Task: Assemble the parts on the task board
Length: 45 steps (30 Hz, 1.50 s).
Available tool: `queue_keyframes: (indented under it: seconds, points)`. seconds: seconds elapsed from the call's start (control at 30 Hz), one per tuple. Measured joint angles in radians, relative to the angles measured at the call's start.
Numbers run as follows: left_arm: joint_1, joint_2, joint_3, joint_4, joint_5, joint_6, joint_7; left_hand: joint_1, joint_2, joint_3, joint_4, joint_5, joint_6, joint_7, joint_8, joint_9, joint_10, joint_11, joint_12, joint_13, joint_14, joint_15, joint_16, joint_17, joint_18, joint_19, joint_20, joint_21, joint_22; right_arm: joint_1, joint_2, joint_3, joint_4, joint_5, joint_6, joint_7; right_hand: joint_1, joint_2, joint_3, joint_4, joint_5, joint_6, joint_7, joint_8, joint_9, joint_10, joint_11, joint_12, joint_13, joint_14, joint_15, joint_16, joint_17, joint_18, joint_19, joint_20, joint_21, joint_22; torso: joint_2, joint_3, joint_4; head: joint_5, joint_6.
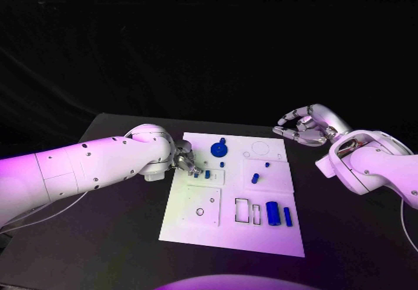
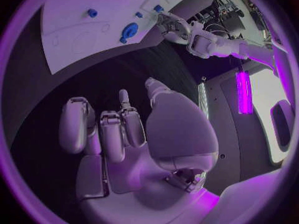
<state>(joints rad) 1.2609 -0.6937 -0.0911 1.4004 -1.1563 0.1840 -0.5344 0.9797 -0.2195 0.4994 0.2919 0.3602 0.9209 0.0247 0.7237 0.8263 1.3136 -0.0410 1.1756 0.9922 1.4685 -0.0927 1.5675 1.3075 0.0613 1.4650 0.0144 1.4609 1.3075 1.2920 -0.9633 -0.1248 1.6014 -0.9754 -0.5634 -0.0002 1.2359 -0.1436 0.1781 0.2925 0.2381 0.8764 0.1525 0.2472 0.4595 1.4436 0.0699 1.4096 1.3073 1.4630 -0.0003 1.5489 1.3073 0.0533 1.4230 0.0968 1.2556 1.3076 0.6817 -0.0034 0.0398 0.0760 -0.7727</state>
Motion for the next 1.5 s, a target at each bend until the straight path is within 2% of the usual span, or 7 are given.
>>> queue_keyframes:
  seconds: [0.33, 0.6, 0.67, 0.73, 0.87, 0.97, 1.5]
  points:
    - [0.0, -0.011, 0.005, 0.006, 0.026, -0.02, 0.001, -0.022, 0.007, -0.03, 0.0, 0.0, 0.0, 0.0, 0.0, -0.005, 0.0, 0.0, 0.0, -0.012, 0.0, 0.0, 0.0, 0.0, 0.0, 0.0, 0.0, 0.0, 0.0, 0.0, 0.001, 0.0, -0.001, -0.001, -0.001, 0.001, 0.0, 0.0, 0.0, 0.0, 0.0, 0.0, 0.0, 0.0, 0.0, 0.0, 0.0, 0.0, 0.0, 0.0, 0.0, 0.0, 0.001, 0.0, 0.0, 0.0, 0.0, 0.0, 0.0, 0.0, -0.0002, 0.001, 0.004]
    - [0.003, -0.035, 0.025, 0.026, 0.098, -0.121, 0.023, -0.047, 0.031, -0.064, 0.001, 0.0, -0.038, 0.019, -0.022, -0.019, -0.078, 0.013, -0.096, -0.136, 0.0, 0.0, -0.018, 0.0, 0.0, -0.011, -0.002, -0.046, -0.029, 0.0, 0.001, 0.0, -0.003, 0.0, -0.001, 0.003, 0.0, 0.0, 0.0, 0.0, 0.0, 0.0, 0.0, 0.0, 0.0, 0.0, 0.0, 0.0, 0.001, 0.0, 0.0, 0.0, 0.001, 0.0, 0.0, 0.0, 0.0, 0.0, -0.001, 0.0009, -0.0001, -0.002, 0.014]
    - [0.007, -0.038, 0.028, 0.029, 0.122, -0.164, 0.047, -0.047, 0.031, -0.071, 0.0, 0.0, -0.076, 0.035, -0.042, -0.03, -0.156, 0.028, -0.184, -0.245, -0.002, 0.016, -0.048, 0.0, 0.0, -0.048, 0.005, -0.095, -0.106, 0.0, 0.001, 0.0, -0.004, 0.001, -0.002, 0.003, 0.0, 0.0, 0.0, 0.0, 0.0, 0.0, 0.0, 0.0, 0.0, 0.0, 0.0, 0.0, 0.001, 0.0, 0.0, 0.0, 0.001, 0.003, 0.0, 0.0, 0.0, 0.0, -0.001, 0.0014, -0.0002, -0.004, 0.017]
    - [0.009, -0.037, 0.028, 0.03, 0.14, -0.202, 0.079, -0.021, 0.042, -0.071, 0.0, 0.004, -0.13, 0.061, -0.068, -0.046, -0.237, 0.053, -0.251, -0.313, -0.003, 0.037, -0.127, 0.0, 0.041, -0.13, 0.019, -0.204, -0.27, 0.0, 0.001, 0.0, -0.004, 0.001, -0.002, 0.004, 0.0, 0.0, 0.0, 0.0, 0.0, 0.0, 0.0, 0.0, 0.0, -0.003, -0.003, 0.0, 0.001, 0.0, 0.0, 0.0, 0.001, 0.016, 0.0, 0.0, -0.002, 0.0, -0.001, 0.0019, -0.0002, -0.008, 0.021]
    - [0.01, -0.022, 0.019, 0.028, 0.157, -0.277, 0.174, 0.136, 0.012, -0.055, -0.015, 0.006, -0.229, 0.117, -0.112, -0.088, -0.373, 0.107, -0.331, -0.373, -0.114, 0.087, -0.289, -0.167, 0.097, -0.295, 0.065, -0.447, -0.584, -0.001, 0.002, 0.0, -0.005, 0.002, -0.003, 0.006, 0.0, 0.0, -0.003, -0.003, 0.0, 0.0, 0.0, 0.0, 0.0, -0.004, -0.004, -0.001, 0.001, 0.0, 0.0, -0.004, 0.001, 0.016, 0.0, 0.0, -0.008, 0.0, 0.0, 0.0016, -0.0009, -0.016, 0.027]
    - [0.006, 0.0, 0.009, 0.02, 0.148, -0.326, 0.262, 0.284, -0.003, 0.0, -0.073, 0.006, -0.264, 0.146, -0.148, -0.127, -0.473, 0.136, -0.408, -0.425, -0.228, 0.113, -0.399, -0.303, 0.101, -0.372, 0.089, -0.559, -0.701, -0.001, 0.003, 0.0, -0.006, 0.003, -0.003, 0.008, 0.0, 0.0, -0.003, -0.003, 0.004, 0.0, 0.0, 0.0, 0.0, -0.004, -0.004, -0.005, 0.001, 0.0, 0.0, -0.004, 0.001, 0.016, -0.006, 0.002, -0.008, 0.0, 0.001, 0.0006, -0.001, -0.023, 0.03]
    - [-0.027, 0.095, -0.02, -0.06, -0.216, -0.408, 0.513, 0.414, -0.056, 0.013, -0.172, -0.003, -0.204, 0.144, -0.283, -0.338, -0.542, 0.16, -0.619, -0.659, -0.284, 0.136, -0.353, -0.405, 0.112, -0.383, 0.117, -0.524, -0.659, -0.003, 0.007, -0.001, -0.004, 0.01, -0.003, 0.017, 0.0, 0.0, -0.003, -0.003, 0.004, -0.004, -0.004, 0.0, 0.0, -0.007, -0.007, -0.01, 0.0, 0.0, 0.0, -0.006, 0.0, 0.016, -0.007, 0.0, -0.012, 0.0, 0.006, -0.0023, -0.003, -0.04, 0.036]
